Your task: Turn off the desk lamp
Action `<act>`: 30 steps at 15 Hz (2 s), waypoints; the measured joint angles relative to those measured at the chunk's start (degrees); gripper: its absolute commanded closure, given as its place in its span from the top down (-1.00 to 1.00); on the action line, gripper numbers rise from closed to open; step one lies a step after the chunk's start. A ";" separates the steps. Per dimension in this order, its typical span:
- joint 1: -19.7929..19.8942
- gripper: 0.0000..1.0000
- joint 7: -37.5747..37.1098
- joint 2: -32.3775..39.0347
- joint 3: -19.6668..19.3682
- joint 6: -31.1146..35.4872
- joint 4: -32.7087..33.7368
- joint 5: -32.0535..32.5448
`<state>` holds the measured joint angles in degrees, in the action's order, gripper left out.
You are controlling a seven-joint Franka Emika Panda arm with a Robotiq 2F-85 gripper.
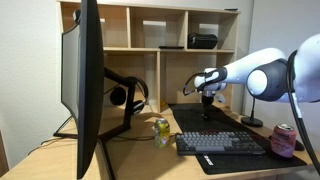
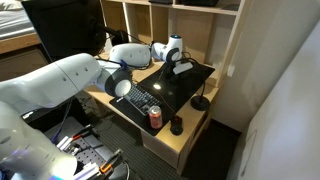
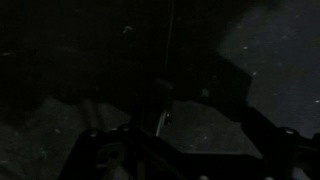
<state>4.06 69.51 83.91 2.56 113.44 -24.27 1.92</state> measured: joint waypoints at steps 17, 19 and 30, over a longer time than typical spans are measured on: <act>0.53 1.00 -3.38 -2.51 0.38 -14.53 -0.09 -2.83; 0.28 1.00 -3.17 -2.51 0.38 -14.32 -0.08 -2.83; -0.33 0.32 -2.91 -2.39 0.37 -13.80 -0.01 -2.71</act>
<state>3.73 66.60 81.52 2.93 99.64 -24.28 -0.80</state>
